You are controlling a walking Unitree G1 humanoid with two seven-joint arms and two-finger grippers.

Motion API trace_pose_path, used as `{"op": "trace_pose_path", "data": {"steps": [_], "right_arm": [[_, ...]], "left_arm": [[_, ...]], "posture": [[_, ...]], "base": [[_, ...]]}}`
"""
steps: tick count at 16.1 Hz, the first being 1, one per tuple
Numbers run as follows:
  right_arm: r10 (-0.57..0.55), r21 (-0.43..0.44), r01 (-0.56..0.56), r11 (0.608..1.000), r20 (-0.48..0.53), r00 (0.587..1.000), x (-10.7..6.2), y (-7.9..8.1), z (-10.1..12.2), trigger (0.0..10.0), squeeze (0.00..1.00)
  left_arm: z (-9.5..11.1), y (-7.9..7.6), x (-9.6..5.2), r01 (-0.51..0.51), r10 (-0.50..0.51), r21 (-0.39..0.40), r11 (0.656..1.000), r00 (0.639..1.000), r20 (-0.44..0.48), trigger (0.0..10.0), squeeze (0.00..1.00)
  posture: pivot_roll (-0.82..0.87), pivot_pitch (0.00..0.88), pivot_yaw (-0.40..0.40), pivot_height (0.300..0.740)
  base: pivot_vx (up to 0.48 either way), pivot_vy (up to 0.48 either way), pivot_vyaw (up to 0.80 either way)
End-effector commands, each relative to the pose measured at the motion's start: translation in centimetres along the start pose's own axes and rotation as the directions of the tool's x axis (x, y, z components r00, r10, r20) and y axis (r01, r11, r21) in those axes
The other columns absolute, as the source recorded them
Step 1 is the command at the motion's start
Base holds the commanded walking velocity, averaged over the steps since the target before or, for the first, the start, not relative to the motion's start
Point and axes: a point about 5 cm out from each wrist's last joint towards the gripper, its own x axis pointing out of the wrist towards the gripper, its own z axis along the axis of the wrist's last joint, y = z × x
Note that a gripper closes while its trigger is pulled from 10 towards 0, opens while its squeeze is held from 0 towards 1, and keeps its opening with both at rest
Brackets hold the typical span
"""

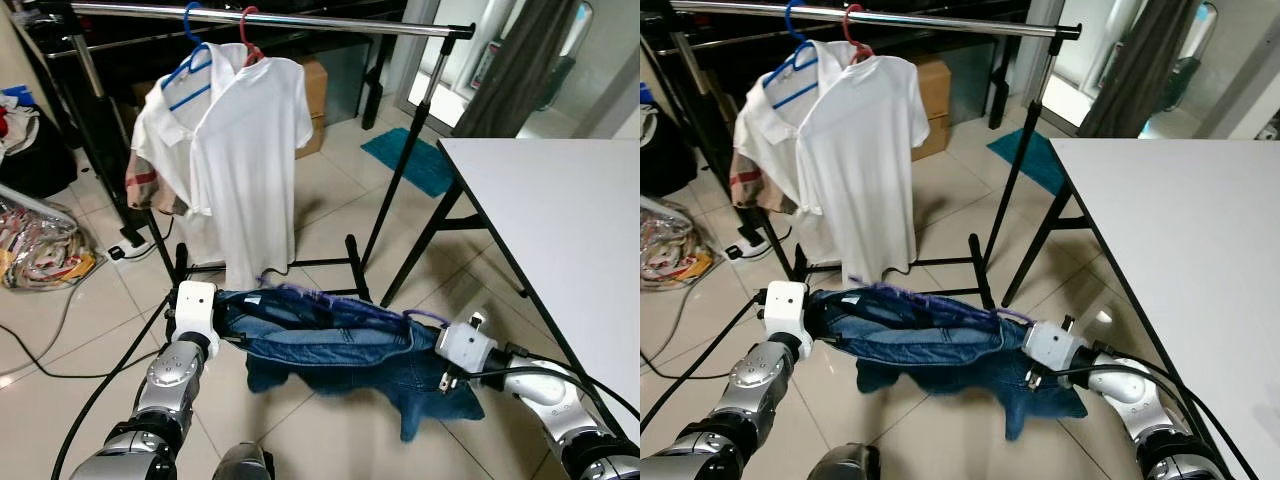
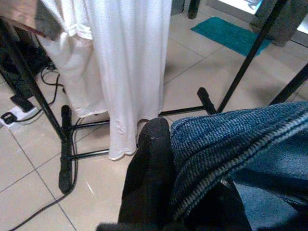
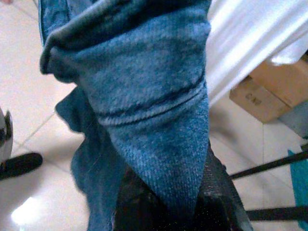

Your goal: Hang hanger

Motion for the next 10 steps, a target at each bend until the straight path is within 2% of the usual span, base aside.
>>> {"op": "trace_pose_path", "data": {"steps": [1,3,6,8,10], "right_arm": [[-0.043,-0.013,0.043,0.999,0.047,0.998,-0.5,-1.1,0.6,10.0,0.0],[-0.018,-0.034,0.021,0.999,0.08,0.997,-0.6,-0.9,0.9,10.0,0.0],[0.045,-0.113,-0.035,0.993,0.092,0.995,-1.0,-0.4,1.2,10.0,0.0],[0.111,-0.191,-0.096,0.977,0.07,0.991,-1.0,0.2,1.2,10.0,0.0],[0.129,-0.221,-0.113,0.969,0.059,0.99,-0.7,0.5,1.2,10.0,0.0]], "left_arm": [[0.3,0.2,0.1,-0.001,0.001,0.005,1.0,1.0,0.012,10.0,0.0],[0.3,0.3,0.1,0.001,-0.001,0.012,1.0,1.0,0.009,10.0,0.0],[0.7,1.0,0.1,-0.003,0.003,0.028,1.0,1.0,0.012,10.0,0.0],[1.1,1.5,0.2,-0.011,0.01,0.035,0.999,1.0,0.021,10.0,0.0],[1.5,1.6,0.4,-0.011,0.01,0.038,0.999,0.999,0.036,10.0,0.0]], "posture": [[0.25,0.028,-0.059,0.74],[0.26,0.027,-0.058,0.74],[0.26,0.024,-0.056,0.74],[0.26,0.024,-0.056,0.74],[0.26,0.024,-0.053,0.74]], "base": [[0.0,0.0,0.0],[0.0,0.0,0.0],[0.0,0.0,0.0],[0.0,0.0,0.0],[0.0,0.0,0.0]]}}
